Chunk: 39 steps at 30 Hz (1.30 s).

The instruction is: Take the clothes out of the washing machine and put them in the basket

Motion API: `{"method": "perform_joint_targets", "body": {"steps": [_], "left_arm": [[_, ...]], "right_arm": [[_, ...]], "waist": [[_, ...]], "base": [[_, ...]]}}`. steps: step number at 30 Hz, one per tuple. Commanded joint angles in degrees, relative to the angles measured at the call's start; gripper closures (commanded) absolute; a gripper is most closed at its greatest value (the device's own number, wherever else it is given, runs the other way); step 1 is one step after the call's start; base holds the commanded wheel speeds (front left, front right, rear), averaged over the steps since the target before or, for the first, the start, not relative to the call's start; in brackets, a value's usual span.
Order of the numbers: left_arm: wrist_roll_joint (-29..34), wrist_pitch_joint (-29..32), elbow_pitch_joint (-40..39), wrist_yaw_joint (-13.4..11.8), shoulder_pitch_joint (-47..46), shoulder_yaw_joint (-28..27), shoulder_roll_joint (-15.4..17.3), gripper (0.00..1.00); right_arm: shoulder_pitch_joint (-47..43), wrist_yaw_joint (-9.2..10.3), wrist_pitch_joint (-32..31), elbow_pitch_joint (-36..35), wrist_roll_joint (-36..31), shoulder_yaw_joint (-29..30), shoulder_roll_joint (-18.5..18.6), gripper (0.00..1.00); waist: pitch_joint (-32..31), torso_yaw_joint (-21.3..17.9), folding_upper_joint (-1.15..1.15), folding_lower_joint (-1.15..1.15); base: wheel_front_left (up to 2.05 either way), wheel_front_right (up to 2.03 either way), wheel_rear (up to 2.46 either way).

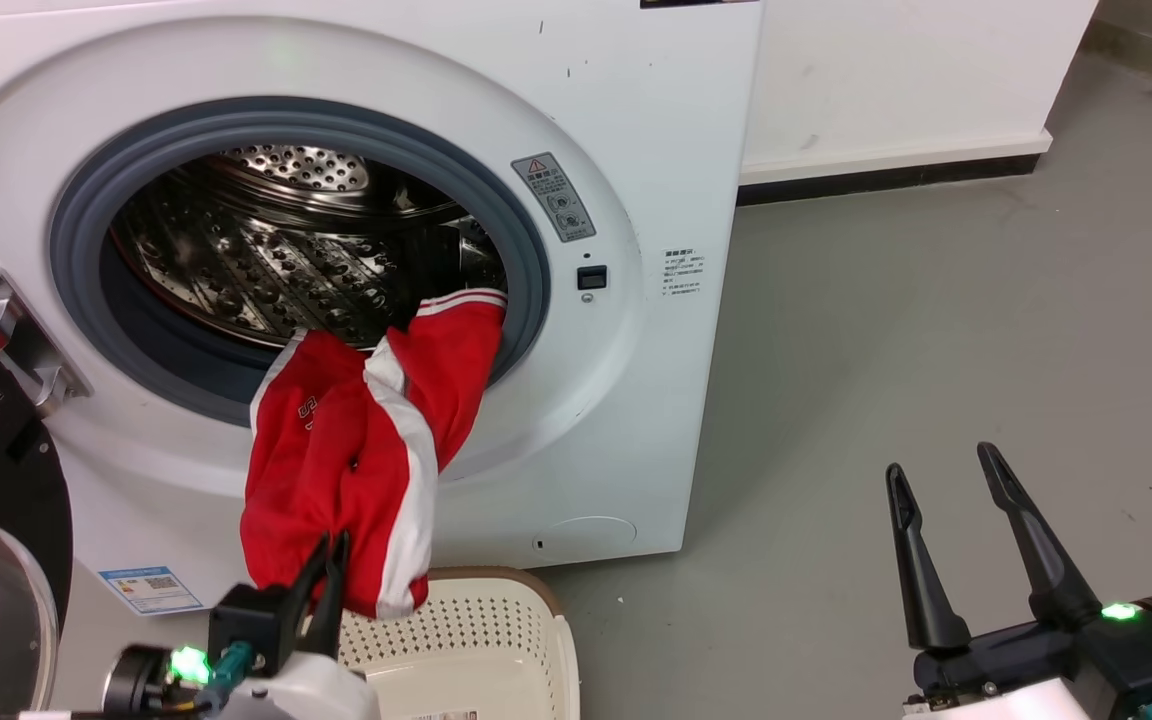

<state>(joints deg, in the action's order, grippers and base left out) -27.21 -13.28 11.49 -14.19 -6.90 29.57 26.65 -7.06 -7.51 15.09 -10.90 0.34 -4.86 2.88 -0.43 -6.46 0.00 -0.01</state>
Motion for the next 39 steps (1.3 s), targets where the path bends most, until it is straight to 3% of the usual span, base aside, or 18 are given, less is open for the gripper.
{"method": "perform_joint_targets", "body": {"steps": [1, 5, 22, 39], "left_arm": [[-0.5, 0.2, -0.1, -0.2, 1.4, 0.3, -0.2, 1.0], [-2.6, -0.2, 1.4, 0.4, 4.2, 0.4, -1.5, 1.0], [-4.1, -2.0, 23.1, 7.5, 2.6, 0.3, -9.4, 1.0], [-0.6, -2.0, 42.1, 13.5, -8.6, -4.0, -14.1, 1.0]], "right_arm": [[-0.6, 0.04, 0.1, 0.1, -0.2, -0.1, 0.0, 0.0], [-0.3, 0.04, 0.1, 0.1, -0.1, -0.2, 0.0, 0.0], [2.2, 0.04, 0.1, -0.4, -0.2, -0.3, 0.0, 0.0], [10.1, 0.04, 0.1, -2.3, 1.0, -0.3, 0.0, 0.0]], "waist": [[0.0, -0.2, 0.0, 0.01], [0.3, -1.1, 0.0, 0.01], [5.5, -5.5, 0.0, 0.01], [20.5, -7.1, 0.0, 0.01]], "base": [[0.0, 0.0, 0.0], [0.0, 0.0, 0.0], [0.0, 0.0, 0.0], [0.0, 0.0, 0.0]]}}
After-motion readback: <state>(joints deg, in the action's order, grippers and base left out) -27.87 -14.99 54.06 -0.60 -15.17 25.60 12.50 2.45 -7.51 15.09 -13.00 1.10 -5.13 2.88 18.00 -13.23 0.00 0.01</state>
